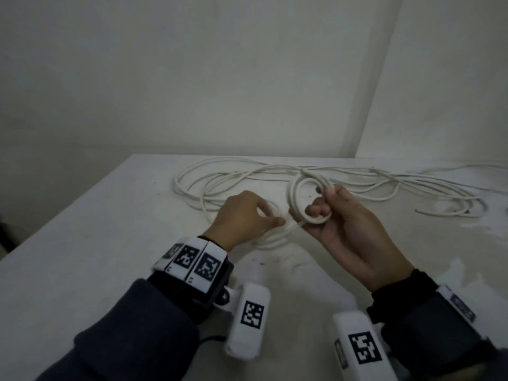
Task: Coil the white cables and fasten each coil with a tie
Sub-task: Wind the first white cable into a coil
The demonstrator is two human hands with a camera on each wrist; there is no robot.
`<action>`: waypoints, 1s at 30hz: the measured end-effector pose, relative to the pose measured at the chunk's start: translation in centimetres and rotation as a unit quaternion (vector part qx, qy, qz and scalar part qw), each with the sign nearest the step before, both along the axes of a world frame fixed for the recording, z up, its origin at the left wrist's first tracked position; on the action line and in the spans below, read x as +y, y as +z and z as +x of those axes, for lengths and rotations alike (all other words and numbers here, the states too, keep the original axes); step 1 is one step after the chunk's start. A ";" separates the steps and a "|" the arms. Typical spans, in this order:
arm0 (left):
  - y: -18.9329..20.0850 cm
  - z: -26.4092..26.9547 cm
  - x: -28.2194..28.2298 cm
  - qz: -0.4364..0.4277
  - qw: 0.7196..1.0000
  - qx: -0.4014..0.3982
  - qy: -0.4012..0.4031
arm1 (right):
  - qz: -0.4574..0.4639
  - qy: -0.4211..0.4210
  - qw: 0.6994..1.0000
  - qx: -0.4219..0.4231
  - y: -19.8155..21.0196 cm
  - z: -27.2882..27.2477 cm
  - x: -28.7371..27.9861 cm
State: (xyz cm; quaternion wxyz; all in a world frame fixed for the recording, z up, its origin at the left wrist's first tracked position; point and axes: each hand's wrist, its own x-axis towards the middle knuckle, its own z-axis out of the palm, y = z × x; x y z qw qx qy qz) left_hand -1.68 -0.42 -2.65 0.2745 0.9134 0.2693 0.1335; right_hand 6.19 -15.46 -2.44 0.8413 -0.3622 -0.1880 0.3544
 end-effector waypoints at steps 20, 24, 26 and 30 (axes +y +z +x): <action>3.3 -3.4 1.4 -0.095 0.927 0.309 -0.190 | 0.009 -0.082 0.995 0.062 -0.7 1.3 -0.1; 3.0 -2.8 0.8 -0.181 0.971 0.067 -0.141 | -0.042 -0.026 0.999 0.020 -0.7 0.6 0.0; 2.9 -2.6 -0.1 -0.236 0.963 -0.038 -0.120 | -0.041 -0.005 0.999 0.015 -0.7 0.2 0.2; 1.7 -1.8 -1.4 -0.236 0.949 0.039 -0.207 | 0.002 -0.028 0.999 0.027 -0.5 0.0 0.4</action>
